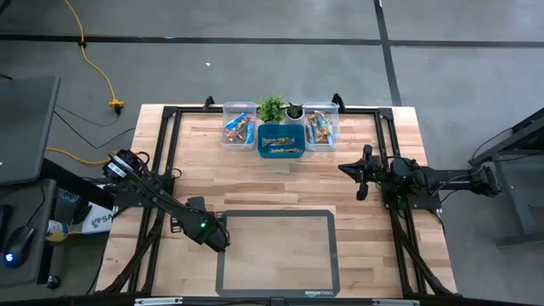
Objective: Pick and place Granola Bars by type
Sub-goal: Put the blue granola bar into the blue bin
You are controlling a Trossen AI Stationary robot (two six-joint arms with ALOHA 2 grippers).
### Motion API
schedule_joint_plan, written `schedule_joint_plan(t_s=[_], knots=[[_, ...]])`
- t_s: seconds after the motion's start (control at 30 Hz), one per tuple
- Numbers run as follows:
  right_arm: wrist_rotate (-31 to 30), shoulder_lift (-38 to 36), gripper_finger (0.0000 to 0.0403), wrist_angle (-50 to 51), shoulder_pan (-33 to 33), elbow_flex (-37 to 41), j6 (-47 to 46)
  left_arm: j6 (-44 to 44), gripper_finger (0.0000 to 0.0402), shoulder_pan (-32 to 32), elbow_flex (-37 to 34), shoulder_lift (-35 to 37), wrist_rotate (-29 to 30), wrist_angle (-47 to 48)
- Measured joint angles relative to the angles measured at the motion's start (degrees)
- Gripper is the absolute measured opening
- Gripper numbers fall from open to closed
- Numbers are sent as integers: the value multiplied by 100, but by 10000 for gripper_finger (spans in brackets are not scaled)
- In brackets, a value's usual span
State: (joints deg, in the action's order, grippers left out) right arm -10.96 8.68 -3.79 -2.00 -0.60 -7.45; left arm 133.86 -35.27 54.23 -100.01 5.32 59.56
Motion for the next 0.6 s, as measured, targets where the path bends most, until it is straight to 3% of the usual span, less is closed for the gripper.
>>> schedule_joint_plan(t_s=[0.17, 0.43, 0.6], knots=[[0, -3, 0, 9, 0, 2, 0, 4, 185, 0, -21, -1, 51, -72], [0, -3, 0, 9, 0, 2, -1, -12, 113, 0, -32, -11, 120, -241], [0, -3, 0, 9, 0, 1, 0, -21, 91, 2, -30, -13, 127, -276]])
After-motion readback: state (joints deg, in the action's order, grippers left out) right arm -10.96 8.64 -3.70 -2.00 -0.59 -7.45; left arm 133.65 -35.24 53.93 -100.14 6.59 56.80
